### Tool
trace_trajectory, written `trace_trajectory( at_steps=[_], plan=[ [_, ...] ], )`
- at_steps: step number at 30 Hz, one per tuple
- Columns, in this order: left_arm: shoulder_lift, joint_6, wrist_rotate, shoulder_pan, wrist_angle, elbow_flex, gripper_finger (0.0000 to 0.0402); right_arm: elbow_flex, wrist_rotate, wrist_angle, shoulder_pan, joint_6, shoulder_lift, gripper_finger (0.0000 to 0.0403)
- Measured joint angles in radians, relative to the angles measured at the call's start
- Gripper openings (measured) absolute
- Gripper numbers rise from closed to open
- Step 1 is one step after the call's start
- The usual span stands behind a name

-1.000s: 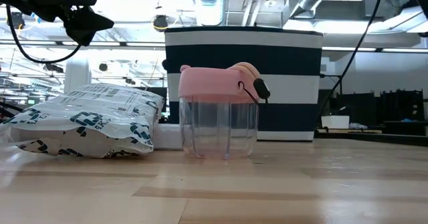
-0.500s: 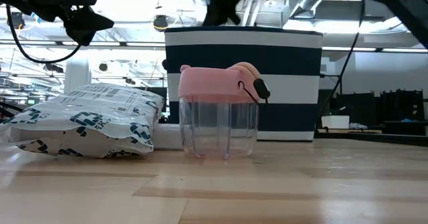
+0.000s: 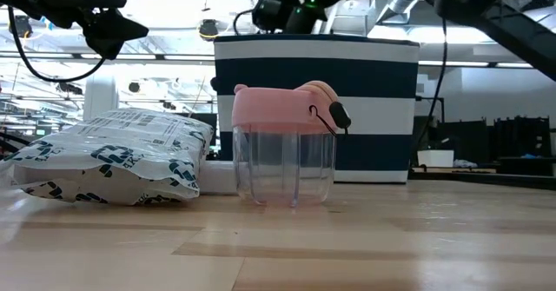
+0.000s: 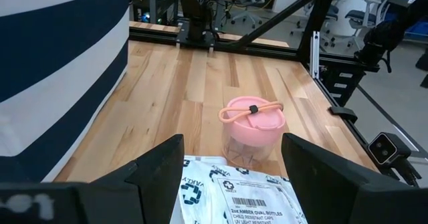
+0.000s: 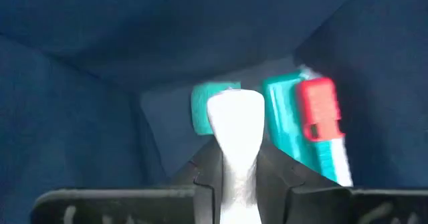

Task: Pick & place medical supplies in basket/bin
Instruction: Put the white bandage into the blue bin, then put the pink tumbler into the blue bin

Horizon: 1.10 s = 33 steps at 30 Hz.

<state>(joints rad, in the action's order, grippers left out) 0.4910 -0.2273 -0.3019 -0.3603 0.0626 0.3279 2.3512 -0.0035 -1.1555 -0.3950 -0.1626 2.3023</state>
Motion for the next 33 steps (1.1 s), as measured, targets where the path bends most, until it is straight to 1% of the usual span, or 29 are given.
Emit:
trace_trajectory(
  at_steps=[7, 11, 15, 22, 25, 29, 33],
  plan=[
    [0.000, 0.001, 0.000, 0.000, 0.000, 0.000, 0.0241, 0.000, -0.005, -0.033, 0.005, -0.022, 0.011, 0.0052],
    [0.000, 0.002, -0.001, 0.000, 0.000, 0.000, 0.0241, 0.000, 0.003, -0.033, 0.009, -0.020, 0.010, 0.0065],
    [0.000, 0.002, -0.001, 0.000, 0.000, 0.000, 0.0241, 0.000, 0.003, -0.077, 0.008, -0.019, 0.010, 0.0099],
    [0.000, 0.002, 0.000, 0.000, 0.000, 0.000, 0.0241, 0.004, 0.016, -0.078, 0.015, -0.015, 0.008, 0.0192],
    [0.000, 0.002, 0.000, 0.000, 0.001, 0.000, 0.0241, 0.004, 0.015, -0.087, 0.014, -0.013, 0.000, 0.0223],
    [0.000, 0.002, 0.000, 0.000, 0.009, 0.000, 0.0241, 0.005, 0.015, -0.104, 0.015, -0.010, -0.009, 0.0245],
    [0.000, 0.002, 0.000, 0.000, 0.018, 0.000, 0.0241, 0.005, 0.062, -0.121, 0.020, -0.011, -0.046, 0.0248]
  ],
)
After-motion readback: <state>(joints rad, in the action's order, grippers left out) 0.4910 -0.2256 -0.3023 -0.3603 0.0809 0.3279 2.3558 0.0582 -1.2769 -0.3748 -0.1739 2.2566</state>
